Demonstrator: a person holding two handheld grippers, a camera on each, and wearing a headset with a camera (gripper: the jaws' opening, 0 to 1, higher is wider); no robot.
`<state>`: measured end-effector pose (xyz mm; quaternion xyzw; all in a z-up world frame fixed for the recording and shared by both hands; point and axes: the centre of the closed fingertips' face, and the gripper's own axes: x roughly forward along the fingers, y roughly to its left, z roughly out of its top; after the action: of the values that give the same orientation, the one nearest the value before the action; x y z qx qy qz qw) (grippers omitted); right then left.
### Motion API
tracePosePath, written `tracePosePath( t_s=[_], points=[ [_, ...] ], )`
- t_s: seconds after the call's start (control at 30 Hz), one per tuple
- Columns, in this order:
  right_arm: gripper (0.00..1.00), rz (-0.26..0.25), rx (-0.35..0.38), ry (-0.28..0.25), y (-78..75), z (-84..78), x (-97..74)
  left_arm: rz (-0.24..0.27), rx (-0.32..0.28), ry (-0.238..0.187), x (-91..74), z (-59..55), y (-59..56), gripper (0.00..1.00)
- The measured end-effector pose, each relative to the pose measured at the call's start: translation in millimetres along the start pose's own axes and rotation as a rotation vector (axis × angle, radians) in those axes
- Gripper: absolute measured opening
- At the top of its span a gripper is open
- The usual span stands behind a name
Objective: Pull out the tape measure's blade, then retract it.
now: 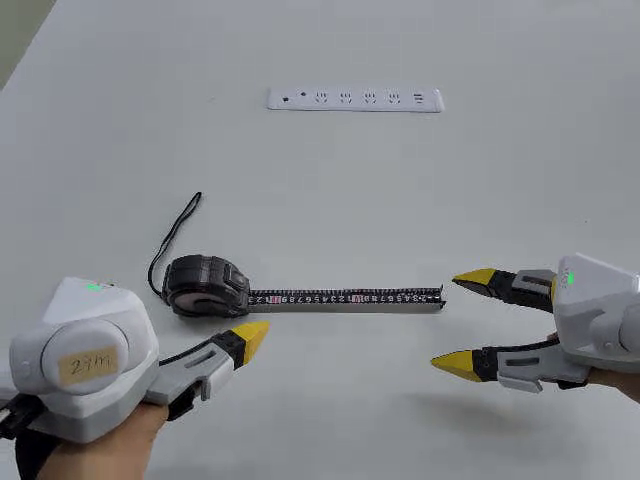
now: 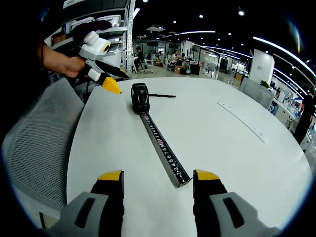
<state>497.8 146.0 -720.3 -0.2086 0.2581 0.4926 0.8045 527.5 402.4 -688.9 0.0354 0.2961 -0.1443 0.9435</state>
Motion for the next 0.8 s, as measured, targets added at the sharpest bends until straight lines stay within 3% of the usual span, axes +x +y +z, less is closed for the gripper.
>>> tracePosePath(
  t_s=[0.23,0.8],
  points=[
    [0.52,0.029,-0.040,0.020,-15.5,-6.6,10.0,0.015,-0.018,0.001,11.8,2.0,-0.6,0.95],
    [0.39,0.181,-0.114,0.092,-23.3,-21.7,27.2,0.052,-0.047,0.015,34.9,-3.3,-0.9,0.89]
  ],
)
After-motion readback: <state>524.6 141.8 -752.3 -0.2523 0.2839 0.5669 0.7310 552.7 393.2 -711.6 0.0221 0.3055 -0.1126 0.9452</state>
